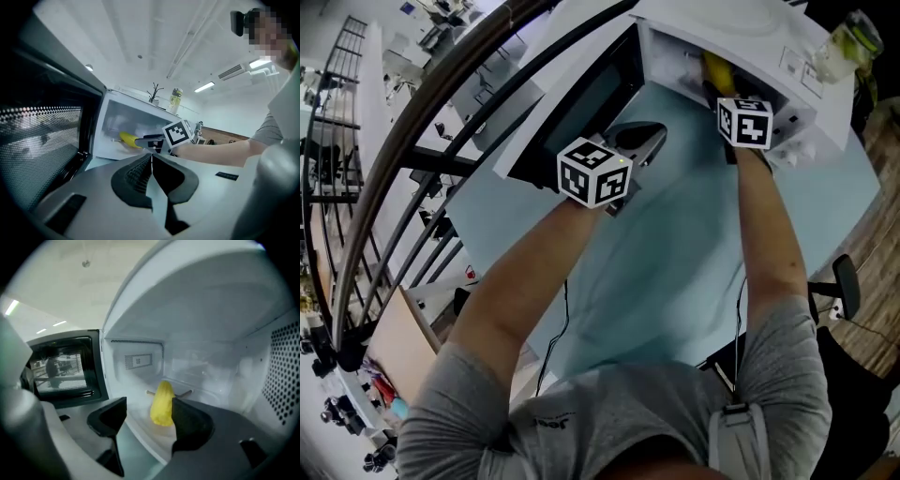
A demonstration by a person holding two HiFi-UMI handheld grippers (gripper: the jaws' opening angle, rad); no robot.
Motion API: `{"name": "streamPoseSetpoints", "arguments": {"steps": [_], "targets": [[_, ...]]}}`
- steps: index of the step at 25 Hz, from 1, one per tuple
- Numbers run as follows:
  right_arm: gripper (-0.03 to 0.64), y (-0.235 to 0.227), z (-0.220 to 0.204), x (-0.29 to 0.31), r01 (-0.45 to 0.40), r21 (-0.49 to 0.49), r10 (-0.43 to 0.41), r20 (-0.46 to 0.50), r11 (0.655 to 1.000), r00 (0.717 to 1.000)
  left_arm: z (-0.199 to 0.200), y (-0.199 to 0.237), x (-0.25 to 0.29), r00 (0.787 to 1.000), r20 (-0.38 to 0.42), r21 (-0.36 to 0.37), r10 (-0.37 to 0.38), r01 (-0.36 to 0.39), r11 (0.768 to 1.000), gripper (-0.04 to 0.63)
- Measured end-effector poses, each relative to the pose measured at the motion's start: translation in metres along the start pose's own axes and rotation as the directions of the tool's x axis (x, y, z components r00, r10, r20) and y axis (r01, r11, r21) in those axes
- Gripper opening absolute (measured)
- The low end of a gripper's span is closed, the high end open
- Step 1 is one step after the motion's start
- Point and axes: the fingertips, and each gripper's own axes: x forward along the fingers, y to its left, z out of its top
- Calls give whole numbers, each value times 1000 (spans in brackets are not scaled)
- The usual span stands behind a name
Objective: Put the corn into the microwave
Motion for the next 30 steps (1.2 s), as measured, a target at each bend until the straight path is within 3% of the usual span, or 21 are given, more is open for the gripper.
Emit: {"name": "streamPoseSetpoints", "arguments": {"steps": [9, 21, 26, 30], "targets": [[297, 23, -23, -76, -74, 130, 70, 35, 989, 997, 9, -34, -51, 998, -6, 19, 60, -60, 998, 25], [122, 68, -89, -206, -300, 341, 283, 99, 891, 954, 13, -86, -140, 991, 30, 9, 132, -132, 991, 25], [40, 81, -97, -253, -296, 370, 270, 121, 880, 955, 15, -110, -181, 989, 71, 27, 127, -129, 991, 25], [20, 121, -88, -304, -313, 366, 283, 135, 876, 950, 10, -135, -229, 987, 111, 17, 116, -119, 993, 25]]}}
